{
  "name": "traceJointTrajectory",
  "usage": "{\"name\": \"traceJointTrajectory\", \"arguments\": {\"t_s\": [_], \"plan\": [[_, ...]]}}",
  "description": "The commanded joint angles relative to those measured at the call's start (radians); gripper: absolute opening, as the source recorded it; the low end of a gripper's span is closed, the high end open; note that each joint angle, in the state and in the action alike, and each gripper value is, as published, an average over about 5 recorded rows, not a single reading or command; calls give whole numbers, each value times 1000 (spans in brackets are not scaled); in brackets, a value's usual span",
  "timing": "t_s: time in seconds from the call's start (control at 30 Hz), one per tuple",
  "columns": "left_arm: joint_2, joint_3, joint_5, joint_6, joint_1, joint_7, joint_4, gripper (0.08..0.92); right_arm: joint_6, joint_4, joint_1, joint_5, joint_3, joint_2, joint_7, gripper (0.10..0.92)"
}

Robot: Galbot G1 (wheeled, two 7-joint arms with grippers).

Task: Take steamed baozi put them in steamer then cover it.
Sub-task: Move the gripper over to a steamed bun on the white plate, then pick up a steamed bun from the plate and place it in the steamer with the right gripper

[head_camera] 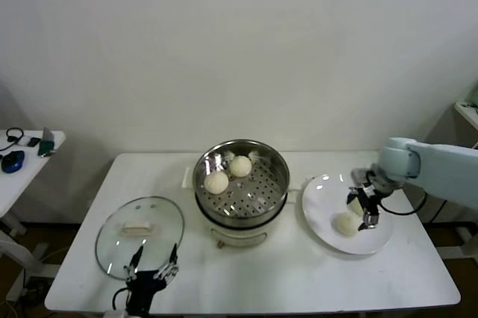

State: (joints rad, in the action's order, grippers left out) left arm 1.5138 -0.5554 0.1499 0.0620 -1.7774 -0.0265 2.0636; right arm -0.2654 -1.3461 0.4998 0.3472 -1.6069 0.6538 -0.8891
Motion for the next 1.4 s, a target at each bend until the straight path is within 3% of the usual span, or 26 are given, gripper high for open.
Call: {"name": "traceJointTrajectory", "arguments": {"t_s": [0.03,0.37,0.87,1.13,1.4], "plan": [[1,-1,-1,0,-3,0,0,823,-11,100,-196,-68,137,30,38,823],[2,0,-1,3,-1,0,3,823,-20,109,-220,-63,156,43,42,816],[8,6,-4,-1,-2,-2,5,823,6,77,-81,-46,116,28,9,665],[12,13,-22,1,-5,-2,11,823,169,-27,391,45,-131,107,-66,662],[14,19,-45,7,-4,-1,15,823,392,-104,668,109,-50,308,-116,662]]}}
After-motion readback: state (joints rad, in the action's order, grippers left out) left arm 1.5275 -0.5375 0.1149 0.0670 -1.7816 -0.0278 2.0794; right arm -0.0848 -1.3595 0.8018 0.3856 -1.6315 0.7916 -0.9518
